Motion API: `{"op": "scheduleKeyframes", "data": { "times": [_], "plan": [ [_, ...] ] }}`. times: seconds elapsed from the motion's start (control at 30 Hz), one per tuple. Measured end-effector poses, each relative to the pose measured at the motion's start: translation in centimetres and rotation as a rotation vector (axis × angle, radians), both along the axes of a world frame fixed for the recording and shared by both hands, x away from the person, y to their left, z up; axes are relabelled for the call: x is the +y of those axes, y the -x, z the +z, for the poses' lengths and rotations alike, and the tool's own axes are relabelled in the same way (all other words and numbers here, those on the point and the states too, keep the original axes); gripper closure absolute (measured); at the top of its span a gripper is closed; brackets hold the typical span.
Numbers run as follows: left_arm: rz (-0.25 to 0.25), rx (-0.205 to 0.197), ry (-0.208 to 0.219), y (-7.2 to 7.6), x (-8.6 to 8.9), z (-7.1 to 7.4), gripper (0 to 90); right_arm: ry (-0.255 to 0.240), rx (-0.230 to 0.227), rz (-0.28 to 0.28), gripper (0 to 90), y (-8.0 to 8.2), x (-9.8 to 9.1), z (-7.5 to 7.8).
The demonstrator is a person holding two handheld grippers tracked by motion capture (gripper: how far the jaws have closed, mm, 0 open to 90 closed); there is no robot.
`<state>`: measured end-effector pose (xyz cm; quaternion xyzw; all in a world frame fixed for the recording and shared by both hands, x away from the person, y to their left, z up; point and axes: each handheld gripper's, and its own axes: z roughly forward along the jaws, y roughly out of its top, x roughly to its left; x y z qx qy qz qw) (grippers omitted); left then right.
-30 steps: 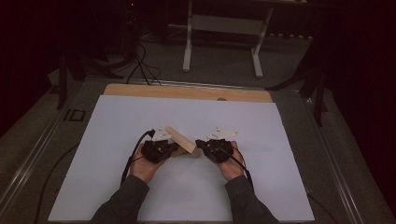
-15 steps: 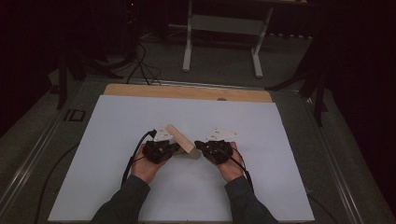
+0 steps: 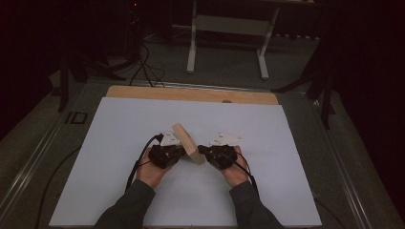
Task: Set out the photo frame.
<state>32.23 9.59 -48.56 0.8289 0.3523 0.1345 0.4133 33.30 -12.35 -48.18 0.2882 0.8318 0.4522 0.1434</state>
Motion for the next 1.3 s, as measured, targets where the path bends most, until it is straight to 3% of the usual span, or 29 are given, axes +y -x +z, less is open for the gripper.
{"op": "scheduleKeyframes", "data": {
  "times": [0.73,1.1,1.3],
  "plan": [
    [0.003,0.005,0.016,-0.5,0.2,-0.5,89.7,0.012,0.016,0.006,89.9,0.3,0.0,-0.8],
    [0.012,0.009,0.064,-1.2,0.6,-0.9,89.7,0.015,0.020,0.022,89.9,0.5,0.4,-1.0],
    [0.024,0.019,0.070,-1.6,0.7,-1.1,89.7,0.017,0.021,0.032,89.9,0.7,0.9,-1.1]
  ]
}}
